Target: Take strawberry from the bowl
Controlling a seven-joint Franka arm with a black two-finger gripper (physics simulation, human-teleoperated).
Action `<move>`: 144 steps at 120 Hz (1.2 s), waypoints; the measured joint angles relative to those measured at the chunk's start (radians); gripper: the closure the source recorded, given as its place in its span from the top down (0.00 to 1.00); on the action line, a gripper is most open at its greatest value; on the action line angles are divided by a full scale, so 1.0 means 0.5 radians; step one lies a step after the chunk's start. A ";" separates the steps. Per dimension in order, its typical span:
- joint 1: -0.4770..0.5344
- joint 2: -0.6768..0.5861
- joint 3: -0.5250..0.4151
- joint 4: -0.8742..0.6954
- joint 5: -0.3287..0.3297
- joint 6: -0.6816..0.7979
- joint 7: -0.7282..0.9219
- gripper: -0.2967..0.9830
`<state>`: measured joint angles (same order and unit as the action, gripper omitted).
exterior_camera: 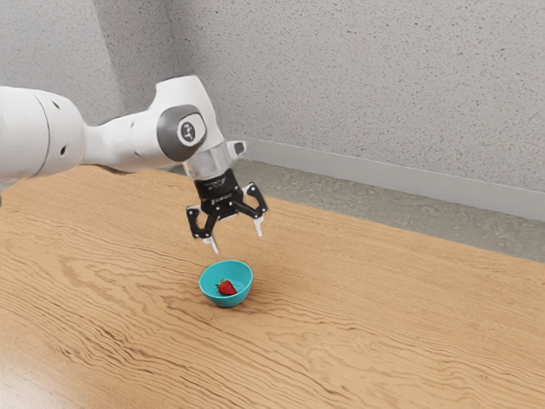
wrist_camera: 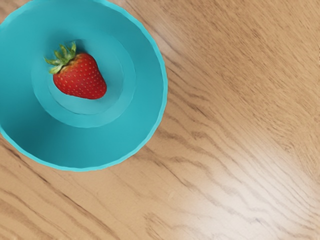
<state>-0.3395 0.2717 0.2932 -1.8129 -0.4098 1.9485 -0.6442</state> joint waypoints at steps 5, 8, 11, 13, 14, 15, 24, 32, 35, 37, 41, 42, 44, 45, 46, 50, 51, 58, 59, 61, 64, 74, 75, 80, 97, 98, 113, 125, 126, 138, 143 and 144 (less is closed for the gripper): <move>-0.015 -0.035 0.043 -0.029 -0.055 0.010 -0.111 0.76; -0.028 -0.083 0.054 -0.088 -0.073 0.017 -0.173 0.76; -0.037 -0.128 0.051 -0.157 -0.077 0.028 -0.233 0.76; -0.042 -0.149 0.049 -0.190 -0.077 0.035 -0.271 0.75; -0.045 -0.157 0.047 -0.204 -0.075 0.038 -0.290 0.74; -0.046 -0.165 0.045 -0.216 -0.069 0.043 -0.309 0.73; -0.055 -0.167 -0.007 -0.261 0.141 0.120 -0.460 0.67; -0.060 -0.145 -0.021 -0.274 0.335 0.226 -0.569 0.62; -0.059 -0.123 -0.024 -0.277 0.396 0.273 -0.607 0.60; -0.059 -0.110 -0.025 -0.278 0.430 0.300 -0.631 0.59; -0.058 -0.088 -0.029 -0.283 0.485 0.348 -0.678 0.58; -0.058 -0.084 -0.029 -0.285 0.497 0.359 -0.689 0.57; -0.056 -0.076 -0.035 -0.291 0.518 0.379 -0.711 0.57; -0.053 -0.073 -0.042 -0.296 0.527 0.389 -0.722 0.56; -0.053 -0.070 -0.049 -0.301 0.536 0.398 -0.733 0.56; -0.056 -0.061 -0.071 -0.316 0.565 0.433 -0.774 0.55; -0.057 -0.059 -0.075 -0.318 0.571 0.441 -0.784 0.55; -0.059 -0.051 -0.097 -0.327 0.604 0.483 -0.851 0.53; -0.059 -0.051 -0.098 -0.328 0.608 0.487 -0.860 0.53; -0.059 -0.052 -0.101 -0.335 0.615 0.493 -0.878 0.53; -0.059 -0.057 -0.103 -0.354 0.623 0.502 -0.903 0.53; -0.054 -0.058 -0.107 -0.395 0.641 0.528 -0.982 0.52; -0.054 -0.056 -0.107 -0.396 0.642 0.531 -0.989 0.51; -0.052 -0.031 -0.108 -0.391 0.646 0.546 -1.024 0.50; -0.049 0.010 -0.108 -0.378 0.651 0.596 -1.122 0.45; -0.049 0.011 -0.108 -0.378 0.651 0.598 -1.127 0.44; -0.045 0.045 -0.108 -0.376 0.652 0.621 -1.195 0.43; -0.041 0.076 -0.103 -0.370 0.651 0.642 -1.240 0.43; -0.041 0.078 -0.102 -0.369 0.651 0.644 -1.244 0.43; -0.029 0.098 -0.094 -0.362 0.652 0.665 -1.281 0.42; -0.024 0.105 -0.093 -0.362 0.651 0.673 -1.295 0.42; -0.023 0.106 -0.092 -0.363 0.651 0.675 -1.297 0.42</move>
<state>-0.3510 0.3246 0.2471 -1.9942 -0.0841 2.2858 -1.2929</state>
